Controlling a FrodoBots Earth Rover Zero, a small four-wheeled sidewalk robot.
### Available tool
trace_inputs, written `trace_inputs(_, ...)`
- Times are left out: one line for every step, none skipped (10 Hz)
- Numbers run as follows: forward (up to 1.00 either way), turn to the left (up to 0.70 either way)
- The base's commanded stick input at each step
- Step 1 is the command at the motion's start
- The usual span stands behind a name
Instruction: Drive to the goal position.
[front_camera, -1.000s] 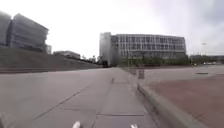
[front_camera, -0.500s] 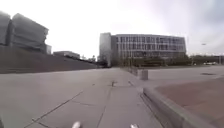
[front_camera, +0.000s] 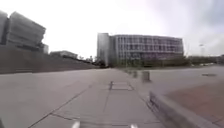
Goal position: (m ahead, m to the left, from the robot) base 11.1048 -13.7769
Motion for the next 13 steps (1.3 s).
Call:
trace_inputs(0.99, -0.18)
trace_inputs(0.99, -0.26)
trace_inputs(0.99, -0.30)
trace_inputs(0.99, -0.31)
trace_inputs(0.99, -0.30)
trace_inputs(0.99, -0.31)
trace_inputs(0.99, -0.35)
trace_inputs(0.99, -0.37)
trace_inputs(0.99, -0.37)
trace_inputs(0.99, -0.37)
trace_inputs(0.99, -0.37)
trace_inputs(0.99, -0.37)
trace_inputs(0.99, -0.37)
